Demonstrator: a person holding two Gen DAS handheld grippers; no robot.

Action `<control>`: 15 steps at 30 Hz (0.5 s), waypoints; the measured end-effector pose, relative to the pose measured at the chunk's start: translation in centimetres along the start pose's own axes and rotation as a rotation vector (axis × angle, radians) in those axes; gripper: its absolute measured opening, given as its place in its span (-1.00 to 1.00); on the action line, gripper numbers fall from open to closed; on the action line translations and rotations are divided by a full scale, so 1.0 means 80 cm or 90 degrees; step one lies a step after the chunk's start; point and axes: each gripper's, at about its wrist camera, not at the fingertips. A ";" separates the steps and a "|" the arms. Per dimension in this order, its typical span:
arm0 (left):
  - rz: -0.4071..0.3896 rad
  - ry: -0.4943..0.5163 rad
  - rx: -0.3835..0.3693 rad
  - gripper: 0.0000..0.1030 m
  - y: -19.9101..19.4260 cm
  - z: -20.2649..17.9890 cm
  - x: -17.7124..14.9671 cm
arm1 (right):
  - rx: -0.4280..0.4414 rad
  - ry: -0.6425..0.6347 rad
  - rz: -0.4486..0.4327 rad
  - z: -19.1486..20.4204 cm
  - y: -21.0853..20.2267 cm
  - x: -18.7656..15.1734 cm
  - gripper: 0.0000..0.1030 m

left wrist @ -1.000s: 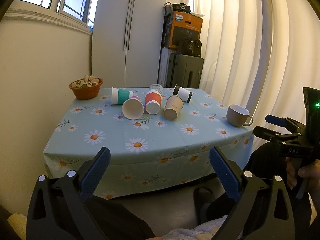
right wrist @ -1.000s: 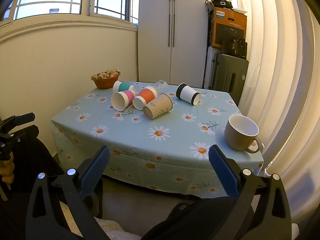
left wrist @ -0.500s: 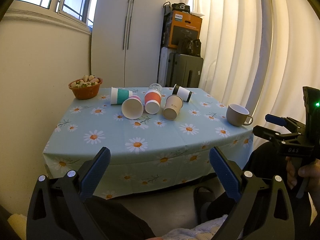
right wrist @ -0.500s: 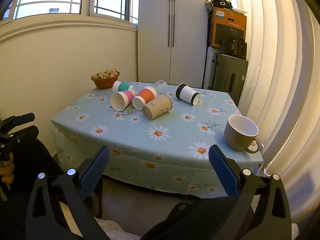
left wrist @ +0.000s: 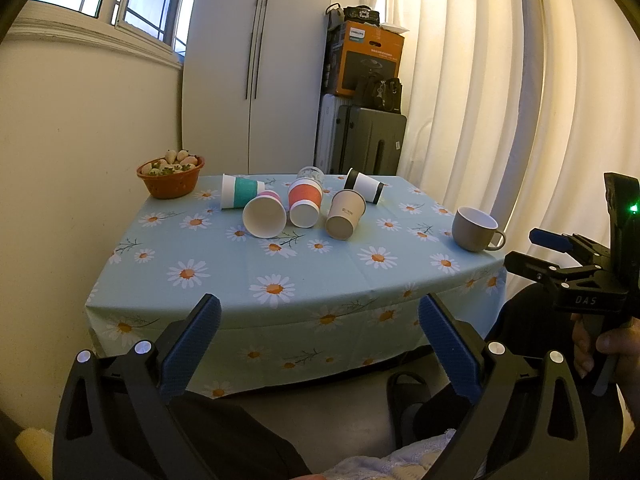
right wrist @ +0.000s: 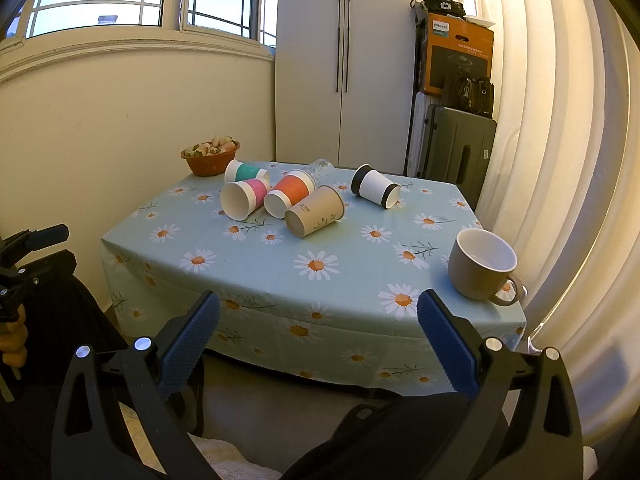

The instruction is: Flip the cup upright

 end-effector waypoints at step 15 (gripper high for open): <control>0.000 0.000 0.000 0.87 0.000 0.000 0.000 | 0.000 0.000 0.000 0.002 0.000 0.001 0.89</control>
Point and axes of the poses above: each gripper's, at about its wrist camera, not at the fingertips, and y roughly the way its jaws point, z to its left, x to its top, and after that the axes turned 4 degrees about -y, right-handed
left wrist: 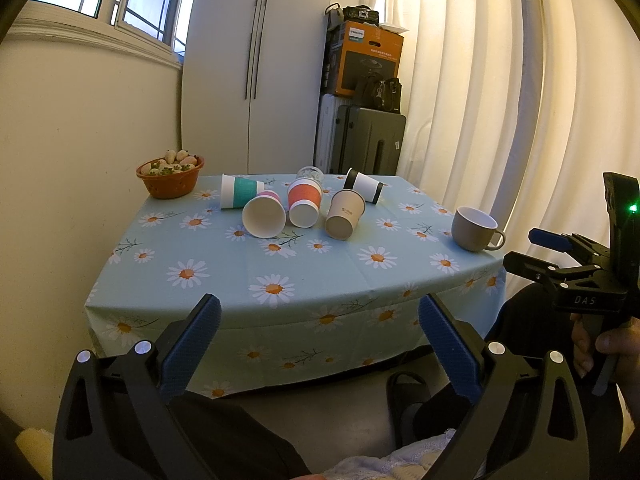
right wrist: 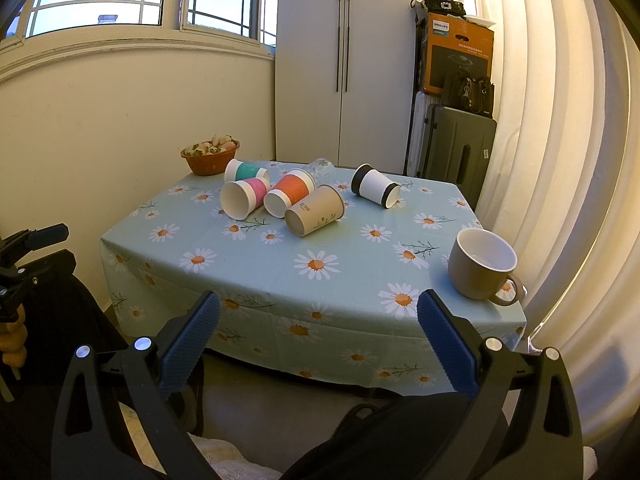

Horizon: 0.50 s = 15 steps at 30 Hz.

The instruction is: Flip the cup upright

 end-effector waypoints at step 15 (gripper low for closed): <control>-0.003 -0.006 -0.001 0.87 -0.003 0.002 -0.003 | -0.001 0.000 -0.005 -0.003 0.001 -0.002 0.89</control>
Point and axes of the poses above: each gripper's, at about its wrist camera, not at the fingertips, and y roughly the way its jaws point, z to its left, x to its top, and after that the axes turned 4 degrees about -y, right-handed
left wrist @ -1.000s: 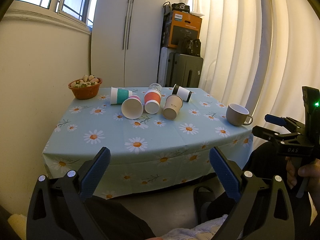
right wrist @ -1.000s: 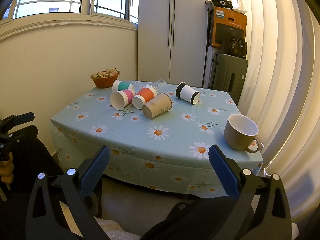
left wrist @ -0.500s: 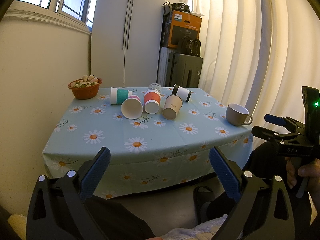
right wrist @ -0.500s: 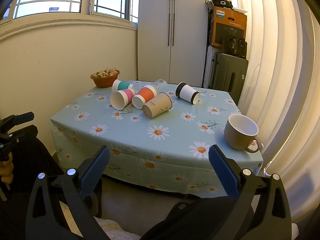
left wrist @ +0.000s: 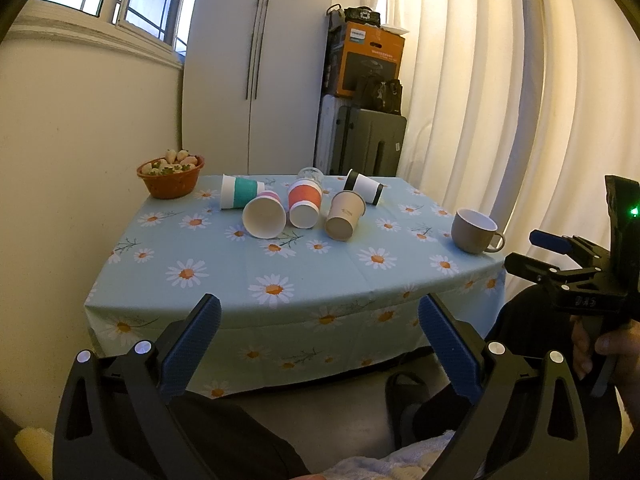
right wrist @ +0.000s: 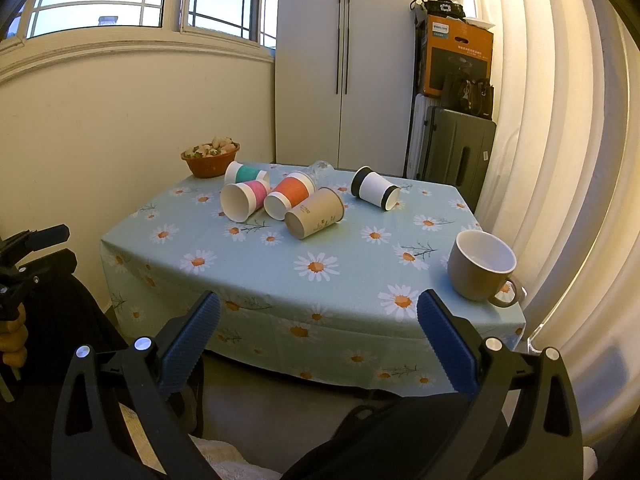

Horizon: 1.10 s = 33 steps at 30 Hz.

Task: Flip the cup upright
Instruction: 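Reach the right gripper to the tipped kraft-brown cup and close on it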

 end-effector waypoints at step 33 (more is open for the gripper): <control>0.077 -0.067 -0.087 0.87 0.156 0.031 0.098 | 0.189 0.384 0.134 -0.110 0.238 0.090 0.89</control>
Point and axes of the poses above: each gripper's, at about its wrist camera, not at the fingertips, and y roughly the way its jaws point, z to its left, x to its top, and after that the axes turned 4 degrees about -y, right-handed
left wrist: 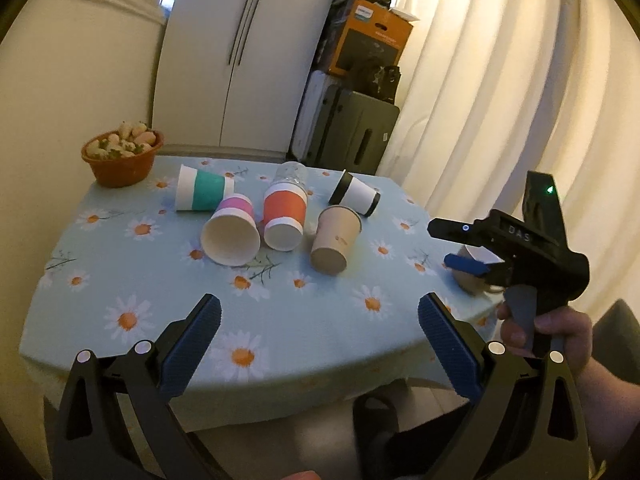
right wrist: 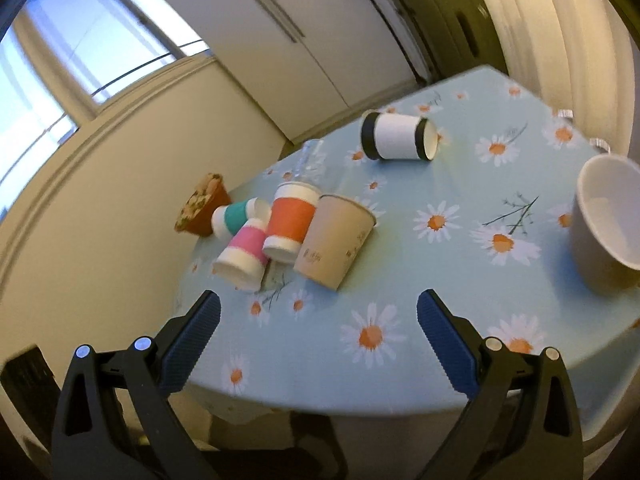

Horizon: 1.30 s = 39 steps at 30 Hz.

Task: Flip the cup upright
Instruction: 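Reach the right gripper to the tipped kraft-brown cup and close on it, then lift the brown cup with the right gripper and rotate it upright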

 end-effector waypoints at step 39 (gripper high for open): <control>0.126 -0.038 -0.023 0.87 0.113 0.005 0.010 | 0.012 0.081 0.191 -0.010 0.138 0.060 0.18</control>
Point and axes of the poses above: each gripper's, at about its wrist camera, not at the fingertips, and y roughly the way its jaws point, z to its left, x to its top, and after that the axes turned 4 degrees about -y, right-handed
